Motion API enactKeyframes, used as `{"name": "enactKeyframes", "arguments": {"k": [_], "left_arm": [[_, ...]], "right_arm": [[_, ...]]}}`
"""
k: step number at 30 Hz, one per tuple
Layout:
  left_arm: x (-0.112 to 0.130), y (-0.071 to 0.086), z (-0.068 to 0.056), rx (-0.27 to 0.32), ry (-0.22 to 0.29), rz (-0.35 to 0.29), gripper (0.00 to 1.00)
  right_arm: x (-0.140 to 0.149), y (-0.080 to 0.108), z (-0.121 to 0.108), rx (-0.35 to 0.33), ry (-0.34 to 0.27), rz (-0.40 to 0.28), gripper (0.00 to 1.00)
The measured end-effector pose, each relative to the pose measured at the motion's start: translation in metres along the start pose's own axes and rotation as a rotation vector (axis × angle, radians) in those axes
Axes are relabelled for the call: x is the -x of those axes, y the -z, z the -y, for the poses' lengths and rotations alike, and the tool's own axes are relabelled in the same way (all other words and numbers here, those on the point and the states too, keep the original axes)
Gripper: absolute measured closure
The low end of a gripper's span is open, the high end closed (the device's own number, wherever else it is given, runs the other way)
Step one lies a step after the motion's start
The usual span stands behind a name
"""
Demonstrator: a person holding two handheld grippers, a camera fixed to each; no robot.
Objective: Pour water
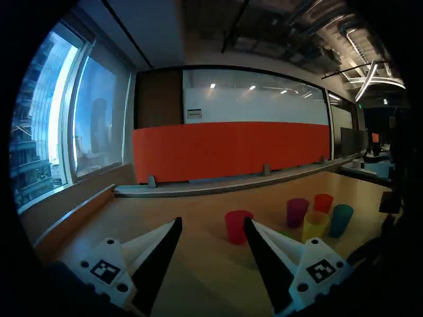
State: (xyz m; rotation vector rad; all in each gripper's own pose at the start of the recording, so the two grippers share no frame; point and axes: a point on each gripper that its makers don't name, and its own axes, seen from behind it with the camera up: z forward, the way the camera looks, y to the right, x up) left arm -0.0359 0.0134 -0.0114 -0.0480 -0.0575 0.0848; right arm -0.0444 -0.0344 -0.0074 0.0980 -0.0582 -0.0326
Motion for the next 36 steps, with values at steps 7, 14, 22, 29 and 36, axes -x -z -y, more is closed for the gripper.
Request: {"name": "enactKeyframes", "arguments": {"k": [7,14,22,29,36], "left_arm": [[-0.002,0.003,0.003,-0.055,0.0,-0.039,0.15],[-0.006,0.002,0.006,-0.092,-0.031,-0.064,0.14],[-0.012,-0.002,0.005,-0.109,-0.03,-0.092,0.15],[-0.005,-0.004,0.009,-0.138,-0.034,-0.103,0.15],[0.007,-0.008,0.007,-0.14,-0.037,-0.105,0.15]], "right_arm": [[-0.004,0.002,-0.01,0.066,-0.042,-0.035,0.0],[-0.003,0.0,-0.011,0.105,-0.057,-0.056,0.0],[-0.003,-0.001,-0.003,0.097,-0.104,-0.061,0.0],[-0.01,0.001,-0.004,0.095,-0.12,-0.08,0.0],[-0.012,0.005,-0.01,0.119,-0.077,-0.08,0.0]]}}
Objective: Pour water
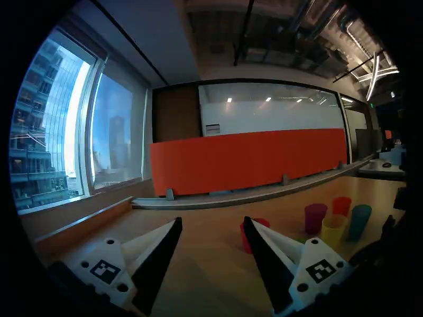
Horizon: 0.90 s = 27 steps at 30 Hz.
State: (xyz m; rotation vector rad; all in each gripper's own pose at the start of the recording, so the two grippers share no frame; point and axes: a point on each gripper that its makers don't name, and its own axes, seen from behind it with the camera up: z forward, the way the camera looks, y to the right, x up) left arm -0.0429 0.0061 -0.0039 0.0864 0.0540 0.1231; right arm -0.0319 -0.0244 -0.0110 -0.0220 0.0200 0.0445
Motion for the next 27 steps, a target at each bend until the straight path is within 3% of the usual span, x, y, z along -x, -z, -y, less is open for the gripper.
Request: {"name": "enactKeyframes", "arguments": {"k": [27], "left_arm": [[0.036,0.002,0.001,0.006,0.065,0.013,0.15]], "right_arm": [[-0.001,-0.002,0.005,0.01,-0.007,0.007,0.0]]}}
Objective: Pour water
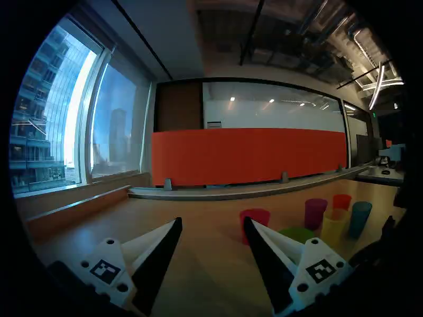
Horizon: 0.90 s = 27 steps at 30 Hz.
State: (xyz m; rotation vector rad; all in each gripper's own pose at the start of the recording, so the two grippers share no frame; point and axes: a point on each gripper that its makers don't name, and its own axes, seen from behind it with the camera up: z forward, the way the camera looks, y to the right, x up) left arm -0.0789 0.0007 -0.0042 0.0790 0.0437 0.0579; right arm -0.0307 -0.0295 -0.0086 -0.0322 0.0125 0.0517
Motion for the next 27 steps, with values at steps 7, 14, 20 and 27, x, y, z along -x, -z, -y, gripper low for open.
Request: {"name": "enactKeyframes", "arguments": {"k": [7,14,20,27], "left_arm": [[0.006,0.0,0.001,0.0,0.007,0.007,0.15],[0.008,-0.002,0.0,0.005,0.012,0.01,0.15],[0.01,-0.002,0.001,0.006,0.03,0.016,0.15],[0.012,-0.003,-0.002,0.014,0.028,0.022,0.15]], "right_arm": [[-0.006,0.001,0.002,0.0,0.005,-0.006,0.0],[-0.012,0.002,0.001,0.0,0.005,-0.014,0.0],[-0.014,0.003,-0.001,0.007,0.006,-0.017,0.0],[-0.011,0.004,-0.002,0.005,0.0,-0.019,0.0]]}}
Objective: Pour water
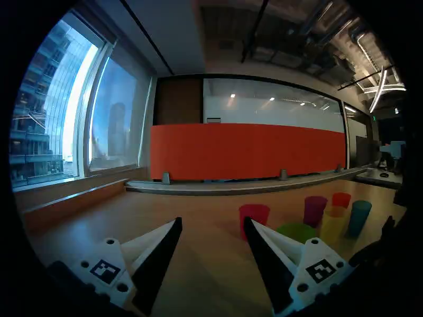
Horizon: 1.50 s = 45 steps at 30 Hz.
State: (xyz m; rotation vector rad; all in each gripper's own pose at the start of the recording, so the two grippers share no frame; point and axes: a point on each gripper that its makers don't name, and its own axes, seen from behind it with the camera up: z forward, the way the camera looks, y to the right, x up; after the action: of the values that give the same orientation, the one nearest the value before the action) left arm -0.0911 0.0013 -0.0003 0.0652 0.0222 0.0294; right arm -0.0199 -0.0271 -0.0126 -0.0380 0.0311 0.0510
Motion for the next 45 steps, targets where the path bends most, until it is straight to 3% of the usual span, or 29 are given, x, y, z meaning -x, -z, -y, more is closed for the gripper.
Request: {"name": "enactKeyframes", "arguments": {"k": [17,33,45], "left_arm": [[0.001,0.0,0.0,0.0,-0.001,0.002,0.15],[0.002,-0.001,0.001,-0.001,-0.002,0.001,0.15],[0.002,-0.001,0.001,-0.001,-0.002,0.001,0.14]], "right_arm": [[0.001,0.004,-0.001,-0.009,0.005,-0.012,0.0],[0.014,0.013,-0.005,-0.008,0.058,-0.042,0.0],[0.041,0.007,-0.006,-0.024,0.017,-0.045,0.0]]}}
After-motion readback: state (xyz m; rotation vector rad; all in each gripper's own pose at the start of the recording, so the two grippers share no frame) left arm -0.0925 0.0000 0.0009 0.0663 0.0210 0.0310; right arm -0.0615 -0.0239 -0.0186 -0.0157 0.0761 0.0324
